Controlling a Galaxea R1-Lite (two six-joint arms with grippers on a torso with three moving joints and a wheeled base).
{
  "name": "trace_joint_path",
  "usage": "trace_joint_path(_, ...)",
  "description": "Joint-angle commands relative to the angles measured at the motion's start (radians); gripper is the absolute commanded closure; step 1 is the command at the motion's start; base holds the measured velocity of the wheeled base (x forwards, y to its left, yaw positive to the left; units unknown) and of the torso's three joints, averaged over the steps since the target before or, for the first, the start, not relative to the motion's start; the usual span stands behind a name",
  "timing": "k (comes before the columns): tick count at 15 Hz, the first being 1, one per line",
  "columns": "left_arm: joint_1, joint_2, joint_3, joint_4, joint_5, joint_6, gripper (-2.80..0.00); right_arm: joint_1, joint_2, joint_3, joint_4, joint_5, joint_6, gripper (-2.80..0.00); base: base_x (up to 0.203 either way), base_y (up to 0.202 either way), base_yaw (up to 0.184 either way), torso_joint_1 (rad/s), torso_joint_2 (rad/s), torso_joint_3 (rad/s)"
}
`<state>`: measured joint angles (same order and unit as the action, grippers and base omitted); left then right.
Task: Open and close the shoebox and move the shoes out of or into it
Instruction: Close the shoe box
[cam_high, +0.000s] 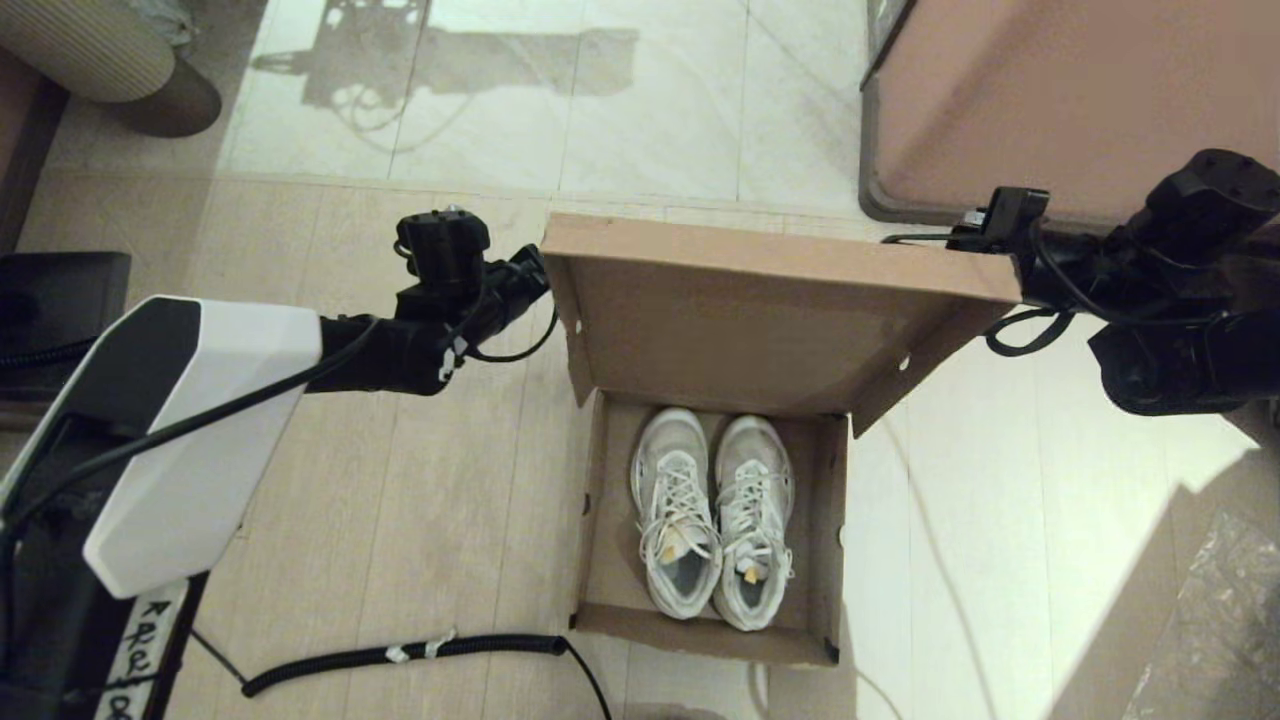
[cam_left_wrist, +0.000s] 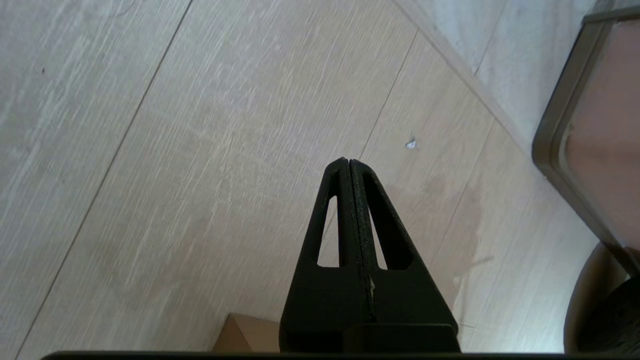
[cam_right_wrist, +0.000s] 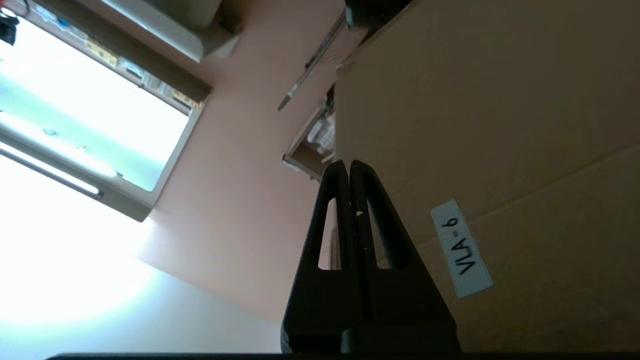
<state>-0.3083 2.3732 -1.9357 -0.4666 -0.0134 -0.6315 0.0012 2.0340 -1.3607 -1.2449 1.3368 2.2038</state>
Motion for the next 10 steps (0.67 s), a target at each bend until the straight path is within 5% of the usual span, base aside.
trace_joint_path(1, 0.000, 0.014, 0.000, -0.003, -0.003, -0.004, 0.00, 0.025, -0.058, 0.085, -0.021, 0.021, 0.013, 0.00, 0.000, 0.000, 0.000, 0.000, 0.00, 0.000)
trace_joint_path(10, -0.021, 0.009, 0.000, -0.035, -0.117, 0.026, 0.00, 0.043, -0.187, 0.394, -0.097, 0.115, 0.013, 0.00, 0.000, 0.000, 0.000, 0.000, 0.00, 0.000)
